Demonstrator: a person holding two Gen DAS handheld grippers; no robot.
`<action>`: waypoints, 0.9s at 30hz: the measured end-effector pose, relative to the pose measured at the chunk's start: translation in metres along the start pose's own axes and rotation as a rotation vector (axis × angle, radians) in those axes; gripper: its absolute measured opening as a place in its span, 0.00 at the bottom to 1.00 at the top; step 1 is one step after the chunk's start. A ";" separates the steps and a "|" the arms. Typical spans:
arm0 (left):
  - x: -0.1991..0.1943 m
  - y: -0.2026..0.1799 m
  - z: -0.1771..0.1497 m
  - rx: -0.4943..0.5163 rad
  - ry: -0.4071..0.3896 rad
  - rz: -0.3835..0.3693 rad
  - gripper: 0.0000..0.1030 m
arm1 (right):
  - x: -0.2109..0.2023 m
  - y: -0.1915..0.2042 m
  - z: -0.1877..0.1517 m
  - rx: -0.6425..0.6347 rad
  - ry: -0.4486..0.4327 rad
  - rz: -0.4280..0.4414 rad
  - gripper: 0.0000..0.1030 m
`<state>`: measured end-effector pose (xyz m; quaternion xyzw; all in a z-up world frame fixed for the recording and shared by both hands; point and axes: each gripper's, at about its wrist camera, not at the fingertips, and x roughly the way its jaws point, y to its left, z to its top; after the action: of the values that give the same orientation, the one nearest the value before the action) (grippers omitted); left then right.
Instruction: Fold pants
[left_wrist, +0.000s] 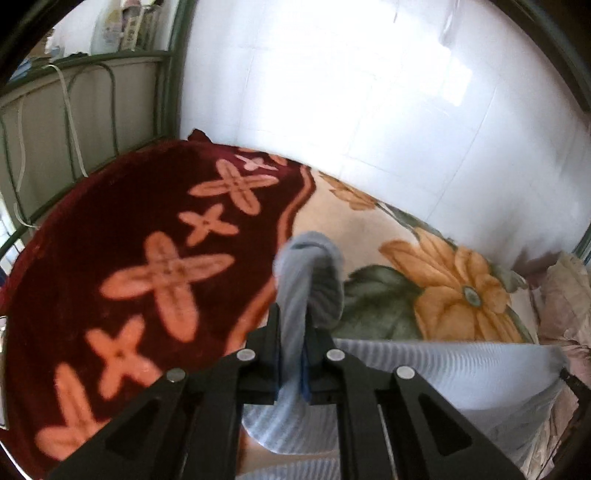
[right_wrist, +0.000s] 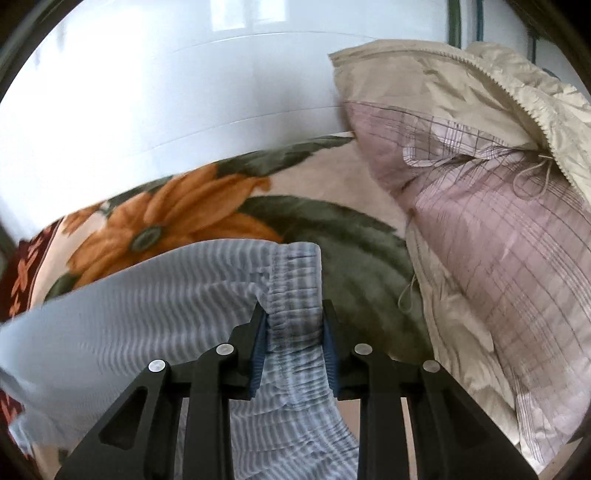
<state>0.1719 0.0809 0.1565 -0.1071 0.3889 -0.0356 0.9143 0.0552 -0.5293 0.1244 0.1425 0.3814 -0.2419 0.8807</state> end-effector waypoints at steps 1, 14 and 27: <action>0.009 -0.003 0.001 -0.001 0.006 0.003 0.08 | 0.009 -0.001 0.006 0.006 0.007 -0.008 0.27; 0.082 0.000 0.001 0.022 0.078 0.162 0.40 | 0.086 0.010 0.016 -0.006 0.118 -0.102 0.28; 0.053 0.061 -0.014 -0.084 0.129 0.125 0.58 | 0.029 0.078 -0.030 -0.117 0.133 -0.013 0.36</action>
<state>0.1979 0.1306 0.0964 -0.1182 0.4540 0.0308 0.8826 0.0956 -0.4596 0.0880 0.1040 0.4535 -0.2151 0.8586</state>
